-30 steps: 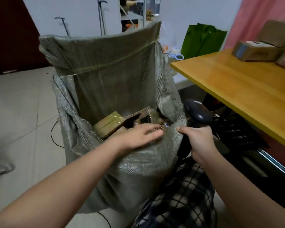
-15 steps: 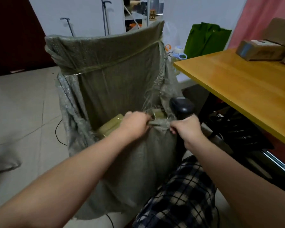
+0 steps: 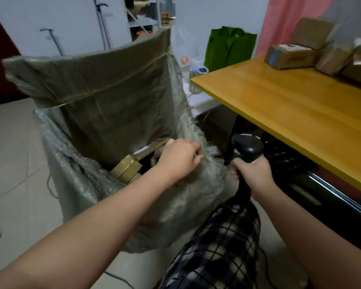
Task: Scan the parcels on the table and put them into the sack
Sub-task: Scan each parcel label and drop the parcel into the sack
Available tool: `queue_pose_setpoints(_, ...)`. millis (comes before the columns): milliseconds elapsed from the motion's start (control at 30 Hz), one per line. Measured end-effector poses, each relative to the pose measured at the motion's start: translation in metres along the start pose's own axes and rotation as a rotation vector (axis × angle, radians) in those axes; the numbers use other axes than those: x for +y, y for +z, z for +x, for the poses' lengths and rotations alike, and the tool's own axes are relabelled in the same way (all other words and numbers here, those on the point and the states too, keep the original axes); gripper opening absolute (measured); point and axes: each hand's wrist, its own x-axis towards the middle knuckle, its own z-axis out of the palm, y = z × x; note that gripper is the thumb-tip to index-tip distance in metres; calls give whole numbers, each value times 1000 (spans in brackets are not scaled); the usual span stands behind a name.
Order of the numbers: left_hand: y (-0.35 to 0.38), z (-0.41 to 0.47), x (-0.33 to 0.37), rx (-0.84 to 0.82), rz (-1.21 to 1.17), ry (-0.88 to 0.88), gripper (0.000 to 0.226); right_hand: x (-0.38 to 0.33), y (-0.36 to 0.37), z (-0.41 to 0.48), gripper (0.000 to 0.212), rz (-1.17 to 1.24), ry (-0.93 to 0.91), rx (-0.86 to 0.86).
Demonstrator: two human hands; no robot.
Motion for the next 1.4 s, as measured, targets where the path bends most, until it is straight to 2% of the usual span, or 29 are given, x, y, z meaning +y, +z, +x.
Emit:
queue_pose_setpoints(200,-7,78,87,-25,-173,216,20,-26,-113,2,25,-145,-187,266)
queue_pose_setpoints(333,0,112,168,-72,-284,389,21,-19,-190,-19,30,-190,-198,443)
queue_pose_setpoints(433,12,129,230,-131,-329,459,28,-13,-244,-37,20,-164,-184,591)
queue_pose_setpoints(533,24,143,289,-138,-406,484,43,-8,-290,-50,13,-28,-119,680)
queue_pose_setpoints(700,31,168,365,-170,-560,403,90,-10,-326,-61,6,244,-109,697)
queue_pose_setpoints(767,32,178,388,-198,-523,392,98,-14,-333,-64,6,320,-120,690)
queue_pose_setpoints(833,32,186,403,-228,-427,424,94,-17,-341,-65,7,340,-144,708)
queue_pose_setpoints(900,33,192,409,-277,-431,432,84,-19,-349,-67,9,324,-172,741)
queue_pose_setpoints(1000,26,202,400,-359,-611,344,70,-19,-356,-68,7,362,-183,724)
queue_pose_setpoints(1100,15,213,375,-535,-830,228,65,-19,-353,-62,4,366,-166,677)
queue_pose_setpoints(1133,13,217,365,-530,-828,201,61,-21,-349,-59,3,357,-162,658)
queue_pose_setpoints(1200,12,222,350,-328,-714,202,46,-25,-341,-52,5,336,-171,632)
queue_pose_setpoints(1267,13,223,345,-66,-621,310,37,-28,-333,-46,7,333,-181,631)
queue_pose_setpoints(1300,13,222,346,-2,-604,398,37,-30,-331,-43,8,340,-184,634)
queue_pose_setpoints(1367,15,221,350,-35,-503,537,40,-30,-328,-41,10,347,-183,635)
queue_pose_setpoints(1400,17,220,352,-91,-447,546,46,-30,-328,-41,10,345,-183,632)
